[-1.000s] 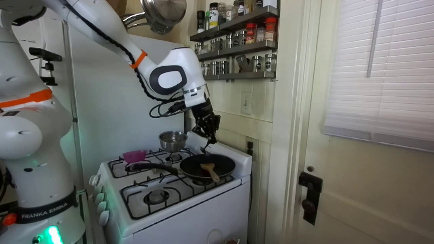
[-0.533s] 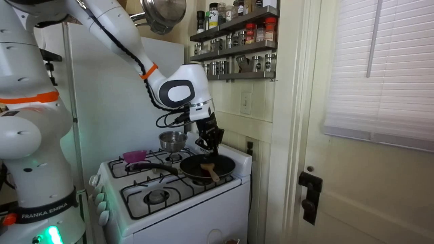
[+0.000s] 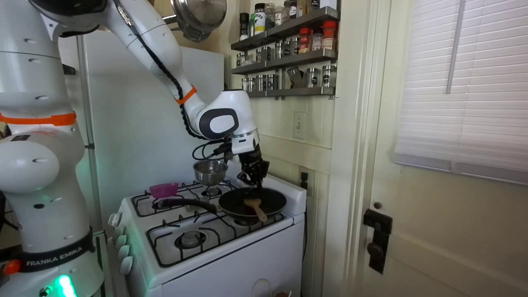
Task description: Take the silver spoon out of the silver bowl and put it in the pan.
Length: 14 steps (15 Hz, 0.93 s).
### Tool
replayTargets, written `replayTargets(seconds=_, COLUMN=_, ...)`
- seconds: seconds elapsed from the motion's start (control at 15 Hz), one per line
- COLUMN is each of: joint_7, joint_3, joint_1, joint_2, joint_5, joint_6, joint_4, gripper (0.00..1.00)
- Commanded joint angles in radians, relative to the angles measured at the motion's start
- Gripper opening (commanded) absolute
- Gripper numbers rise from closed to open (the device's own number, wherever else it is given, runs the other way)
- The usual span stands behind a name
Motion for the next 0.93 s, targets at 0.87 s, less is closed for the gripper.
replayTargets(seconds=0.87, joint_7=-0.413, joint_3=-0.075, joint_1=0.054, joint_2=0.092, joint_5=0.242, joint_6=0.017, joint_4=0.067, gripper=0.01)
